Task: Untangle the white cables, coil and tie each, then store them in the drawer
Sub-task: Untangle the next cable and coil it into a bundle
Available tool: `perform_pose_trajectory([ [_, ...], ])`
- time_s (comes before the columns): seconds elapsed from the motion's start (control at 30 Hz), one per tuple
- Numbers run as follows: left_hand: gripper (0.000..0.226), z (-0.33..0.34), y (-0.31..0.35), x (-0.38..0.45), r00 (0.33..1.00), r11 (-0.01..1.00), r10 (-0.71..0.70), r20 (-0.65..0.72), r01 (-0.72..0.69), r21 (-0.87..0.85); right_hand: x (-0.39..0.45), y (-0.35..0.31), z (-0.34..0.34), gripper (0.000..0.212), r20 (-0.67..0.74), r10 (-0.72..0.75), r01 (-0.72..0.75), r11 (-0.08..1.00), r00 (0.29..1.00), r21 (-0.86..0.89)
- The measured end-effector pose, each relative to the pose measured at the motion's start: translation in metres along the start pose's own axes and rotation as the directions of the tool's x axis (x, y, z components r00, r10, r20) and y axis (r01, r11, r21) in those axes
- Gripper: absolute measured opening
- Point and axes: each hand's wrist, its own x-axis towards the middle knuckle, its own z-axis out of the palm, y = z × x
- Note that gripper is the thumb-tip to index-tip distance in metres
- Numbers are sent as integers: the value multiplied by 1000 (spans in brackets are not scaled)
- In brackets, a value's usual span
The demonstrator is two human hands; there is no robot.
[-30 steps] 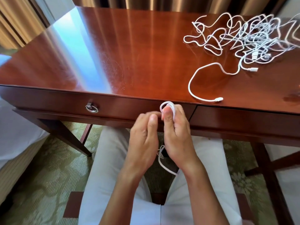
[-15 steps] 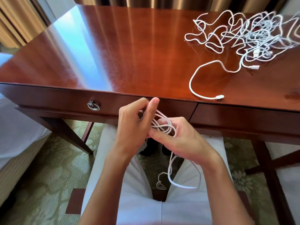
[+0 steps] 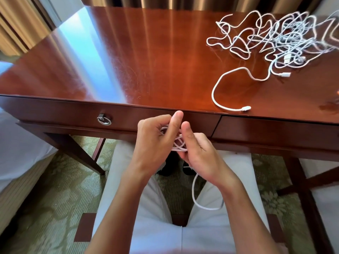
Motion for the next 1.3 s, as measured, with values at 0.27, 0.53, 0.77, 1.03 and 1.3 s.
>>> perform_pose_trajectory([
  [0.27, 58, -11, -11, 5, 984, 987, -43, -172, 68, 142, 1, 16, -20, 68, 2, 63, -62, 994, 998, -90],
  [0.53, 58, -24, -28, 19, 933, 983, -166, -320, 183, 23, -4, 18, -29, 26, 58, 42, -30, 980, 997, -199],
  [0.77, 56, -34, -31, 20, 902, 985, -141, -407, 170, 37, -11, 18, -41, 26, 52, 72, -55, 959, 996, -278],
  [1.03, 56, -10, -22, 16, 937, 948, 20, -350, 93, 305, -20, -12, -17, 28, 332, 98, 80, 871, 938, -484],
  [1.3, 55, 12, -24, -4, 996, 996, -80, 42, 82, -36, 3, -29, -29, 24, 185, -186, 239, 915, 965, -326],
])
